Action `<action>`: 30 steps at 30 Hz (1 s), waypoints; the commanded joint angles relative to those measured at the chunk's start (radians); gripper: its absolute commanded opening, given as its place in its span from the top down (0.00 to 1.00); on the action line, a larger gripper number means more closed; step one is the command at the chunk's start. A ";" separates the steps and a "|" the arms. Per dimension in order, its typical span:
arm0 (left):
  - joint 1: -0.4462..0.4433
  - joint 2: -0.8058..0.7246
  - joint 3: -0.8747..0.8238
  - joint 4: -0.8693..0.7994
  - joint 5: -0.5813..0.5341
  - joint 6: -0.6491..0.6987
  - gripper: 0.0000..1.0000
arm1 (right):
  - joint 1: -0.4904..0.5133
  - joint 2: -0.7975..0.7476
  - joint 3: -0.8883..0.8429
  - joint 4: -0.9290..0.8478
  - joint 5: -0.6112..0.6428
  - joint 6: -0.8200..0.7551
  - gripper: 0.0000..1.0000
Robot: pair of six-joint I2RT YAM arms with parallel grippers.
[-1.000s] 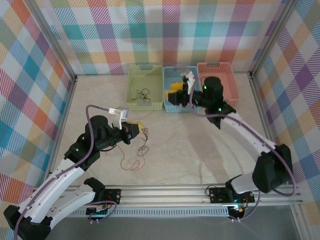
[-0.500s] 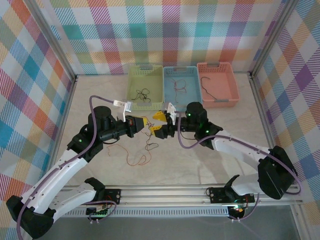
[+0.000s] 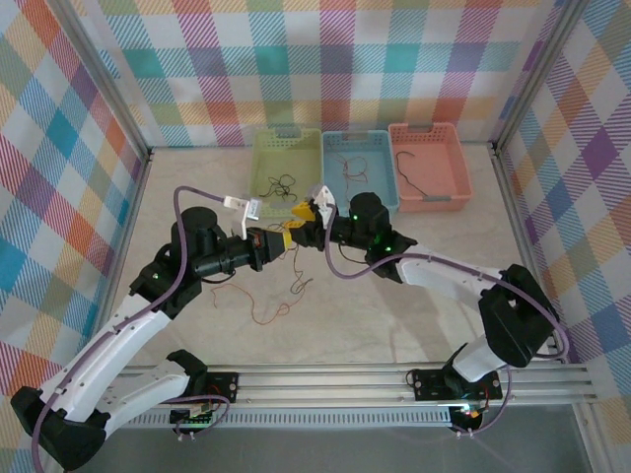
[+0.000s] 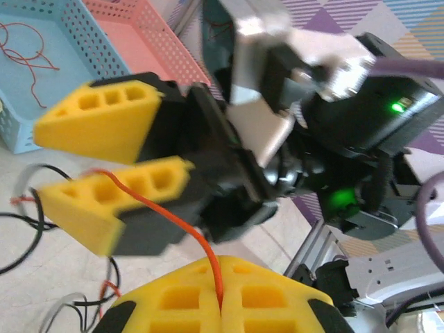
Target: Untangle the cables
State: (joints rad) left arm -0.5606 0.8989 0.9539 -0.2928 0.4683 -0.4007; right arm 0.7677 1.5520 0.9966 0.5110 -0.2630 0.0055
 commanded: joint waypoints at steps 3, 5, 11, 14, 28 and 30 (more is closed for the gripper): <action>0.008 0.002 0.060 -0.023 0.087 -0.016 1.00 | 0.008 0.074 0.075 0.038 0.192 0.014 0.62; 0.008 0.002 0.070 -0.022 0.108 -0.023 1.00 | 0.006 0.102 0.088 0.033 0.236 0.018 0.64; 0.007 -0.043 0.099 -0.015 0.128 -0.050 1.00 | -0.050 0.190 0.098 -0.005 0.335 0.063 0.68; 0.007 -0.086 0.121 -0.036 0.105 -0.053 1.00 | -0.114 0.223 0.060 -0.002 0.317 0.131 0.69; 0.006 -0.256 0.228 -0.168 -0.065 -0.007 1.00 | -0.323 0.190 -0.047 -0.060 0.204 0.312 0.81; 0.007 -0.258 0.237 -0.191 -0.090 0.004 1.00 | -0.336 0.179 -0.056 -0.067 0.203 0.310 0.85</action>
State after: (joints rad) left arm -0.5602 0.6403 1.1679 -0.4313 0.4328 -0.4259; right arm 0.4477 1.7779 0.9562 0.4435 -0.0383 0.2882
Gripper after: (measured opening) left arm 0.052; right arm 0.162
